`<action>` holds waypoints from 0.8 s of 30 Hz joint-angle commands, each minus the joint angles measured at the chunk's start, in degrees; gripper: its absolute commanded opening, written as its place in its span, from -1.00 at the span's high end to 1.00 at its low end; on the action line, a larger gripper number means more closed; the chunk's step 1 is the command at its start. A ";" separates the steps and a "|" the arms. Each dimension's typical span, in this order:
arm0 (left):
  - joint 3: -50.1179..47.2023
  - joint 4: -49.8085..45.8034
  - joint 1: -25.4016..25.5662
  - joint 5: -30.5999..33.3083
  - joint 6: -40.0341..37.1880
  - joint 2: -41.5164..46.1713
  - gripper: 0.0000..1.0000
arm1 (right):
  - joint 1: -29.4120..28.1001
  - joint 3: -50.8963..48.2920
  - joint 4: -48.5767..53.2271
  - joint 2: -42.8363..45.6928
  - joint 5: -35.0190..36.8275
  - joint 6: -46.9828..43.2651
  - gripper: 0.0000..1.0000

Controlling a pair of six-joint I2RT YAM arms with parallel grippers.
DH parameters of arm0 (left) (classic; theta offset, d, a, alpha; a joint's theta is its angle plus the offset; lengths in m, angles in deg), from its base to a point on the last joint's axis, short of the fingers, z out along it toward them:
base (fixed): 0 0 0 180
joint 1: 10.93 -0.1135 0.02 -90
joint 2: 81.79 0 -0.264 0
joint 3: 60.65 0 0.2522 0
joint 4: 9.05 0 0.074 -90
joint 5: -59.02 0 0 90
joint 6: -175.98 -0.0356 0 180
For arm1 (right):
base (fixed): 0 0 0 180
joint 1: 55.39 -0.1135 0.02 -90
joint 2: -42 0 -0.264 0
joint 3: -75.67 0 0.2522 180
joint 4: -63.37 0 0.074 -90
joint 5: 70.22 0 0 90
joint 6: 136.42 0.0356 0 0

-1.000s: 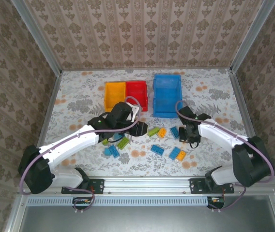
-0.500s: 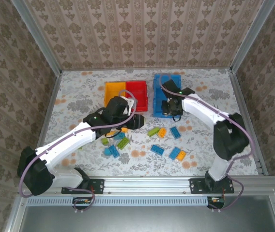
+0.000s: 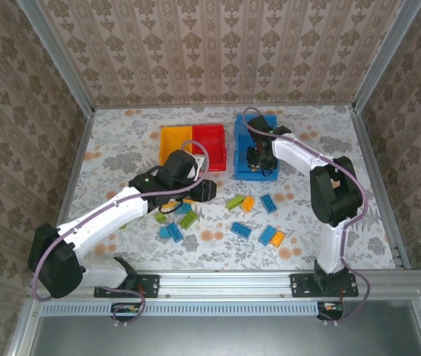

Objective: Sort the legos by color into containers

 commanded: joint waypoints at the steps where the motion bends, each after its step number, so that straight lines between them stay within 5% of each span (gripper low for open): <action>1: -0.04 -1.78 -0.06 -1.54 -3.49 -1.56 0.04 | -0.15 2.56 2.11 0.67 -0.62 -1.05 0.32; 15: 1.36 -2.70 0.91 -3.34 -8.11 -5.36 0.08 | -0.53 2.07 3.16 11.67 0.87 -3.71 0.17; 24: 5.35 -7.19 2.56 -6.43 -16.42 -9.56 0.13 | -1.88 -19.18 -1.48 35.41 -6.18 -8.17 0.15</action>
